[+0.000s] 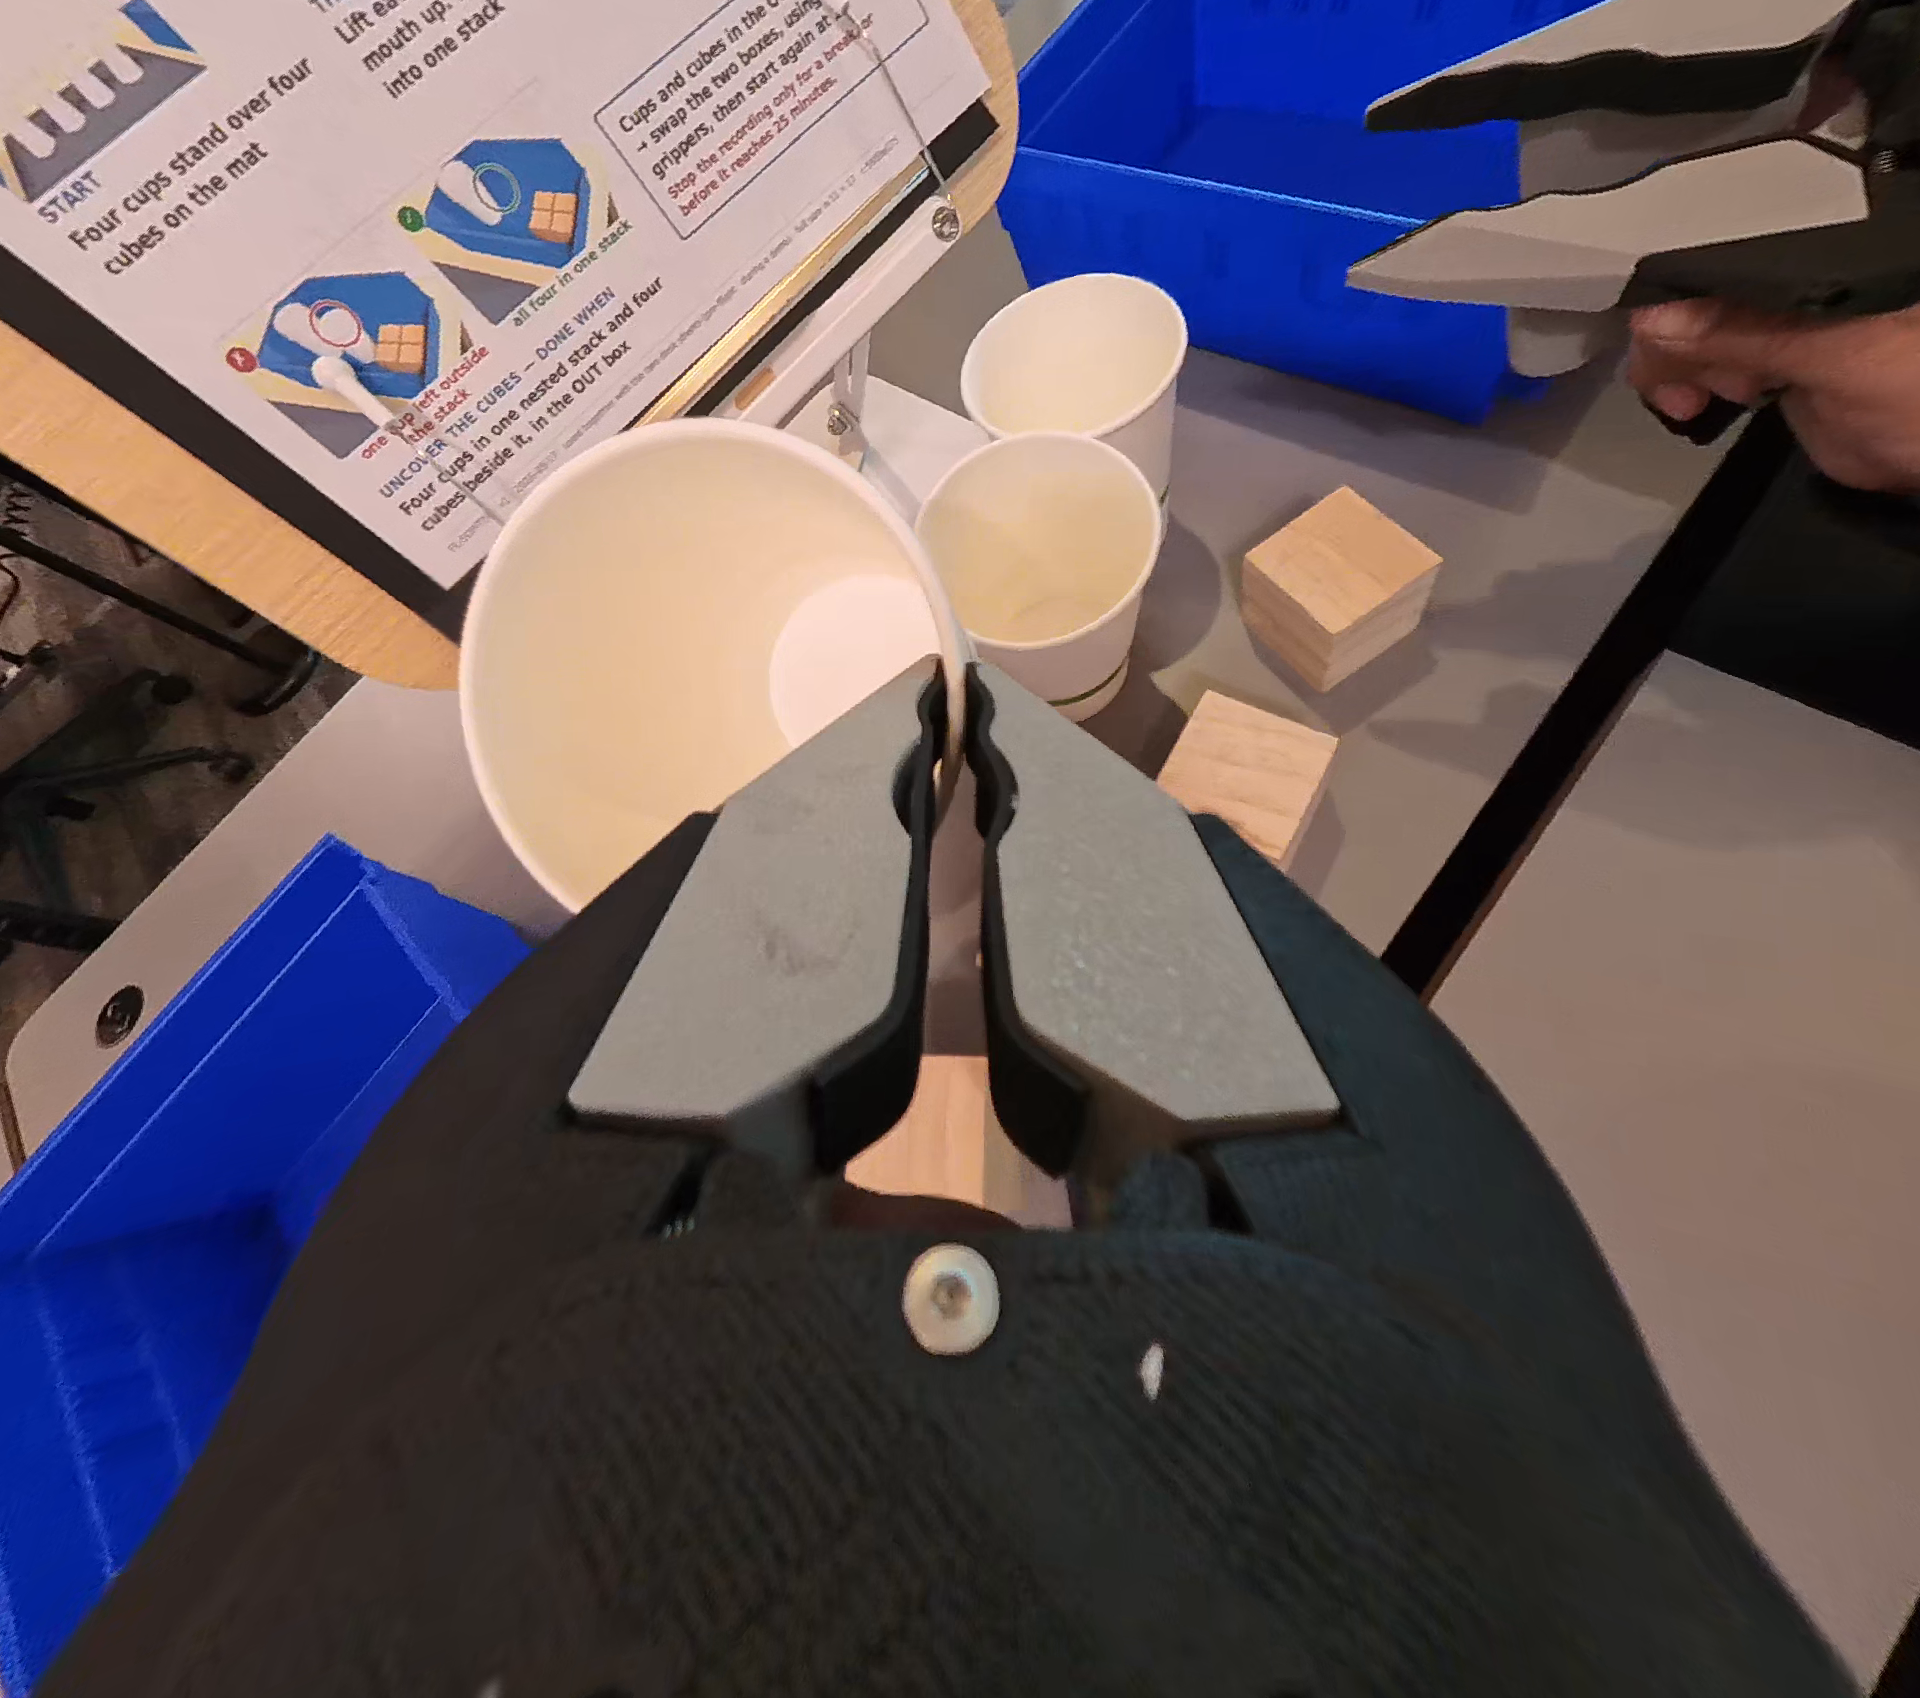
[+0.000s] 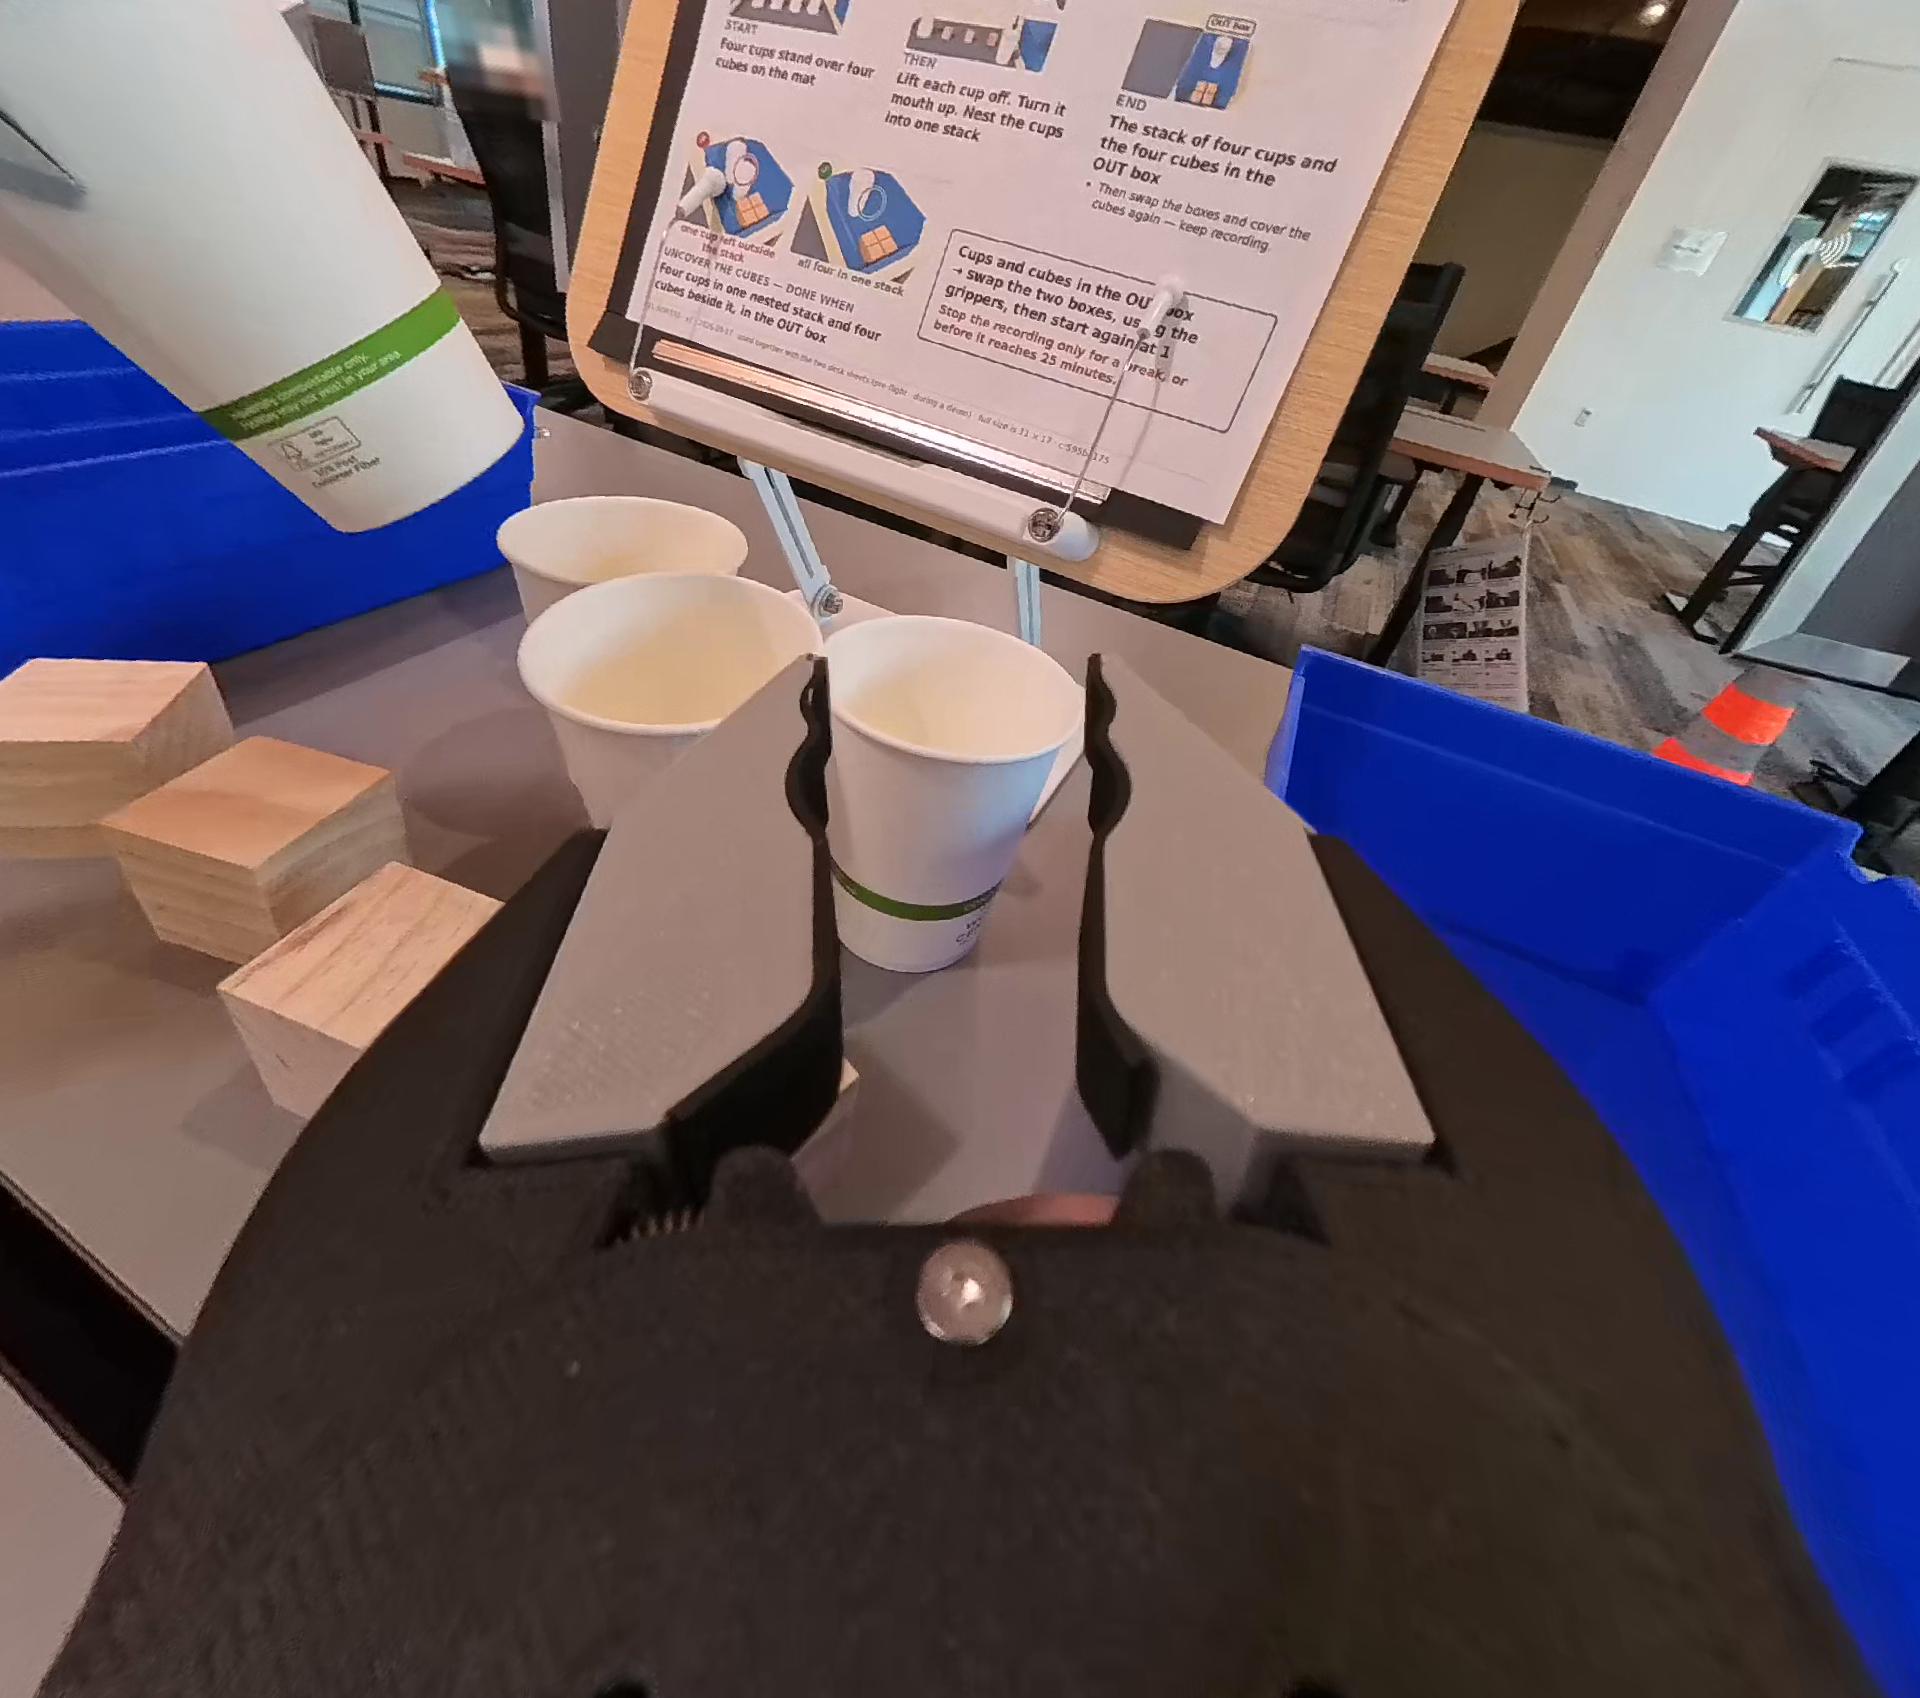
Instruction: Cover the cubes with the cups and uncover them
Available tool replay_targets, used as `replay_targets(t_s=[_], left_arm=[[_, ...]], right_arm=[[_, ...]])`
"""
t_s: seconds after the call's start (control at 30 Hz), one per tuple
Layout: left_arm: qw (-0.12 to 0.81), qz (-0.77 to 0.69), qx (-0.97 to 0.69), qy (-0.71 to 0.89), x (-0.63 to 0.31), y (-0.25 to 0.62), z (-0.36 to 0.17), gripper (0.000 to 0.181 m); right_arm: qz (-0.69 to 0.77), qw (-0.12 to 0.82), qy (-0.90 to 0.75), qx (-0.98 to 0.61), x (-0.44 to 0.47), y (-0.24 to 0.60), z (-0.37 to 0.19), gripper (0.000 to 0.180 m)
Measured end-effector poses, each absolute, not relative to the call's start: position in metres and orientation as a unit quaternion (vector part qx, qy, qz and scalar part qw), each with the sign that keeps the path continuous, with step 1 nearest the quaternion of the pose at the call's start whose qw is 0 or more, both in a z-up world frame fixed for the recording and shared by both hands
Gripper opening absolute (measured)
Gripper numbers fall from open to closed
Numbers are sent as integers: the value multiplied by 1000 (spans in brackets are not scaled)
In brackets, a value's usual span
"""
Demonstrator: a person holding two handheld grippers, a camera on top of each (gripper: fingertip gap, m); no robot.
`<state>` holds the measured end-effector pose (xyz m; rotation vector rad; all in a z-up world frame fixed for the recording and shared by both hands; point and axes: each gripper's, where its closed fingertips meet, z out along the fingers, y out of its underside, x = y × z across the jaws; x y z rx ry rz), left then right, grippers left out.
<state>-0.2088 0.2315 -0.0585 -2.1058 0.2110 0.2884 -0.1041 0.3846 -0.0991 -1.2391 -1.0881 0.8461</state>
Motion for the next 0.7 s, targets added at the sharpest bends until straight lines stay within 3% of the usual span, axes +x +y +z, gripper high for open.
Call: replay_targets(t_s=[0.7], left_arm=[[504, 88, -853, 99, -183, 241, -55, 0]], right_arm=[[369, 602, -466, -533, -102, 386, -96, 46]])
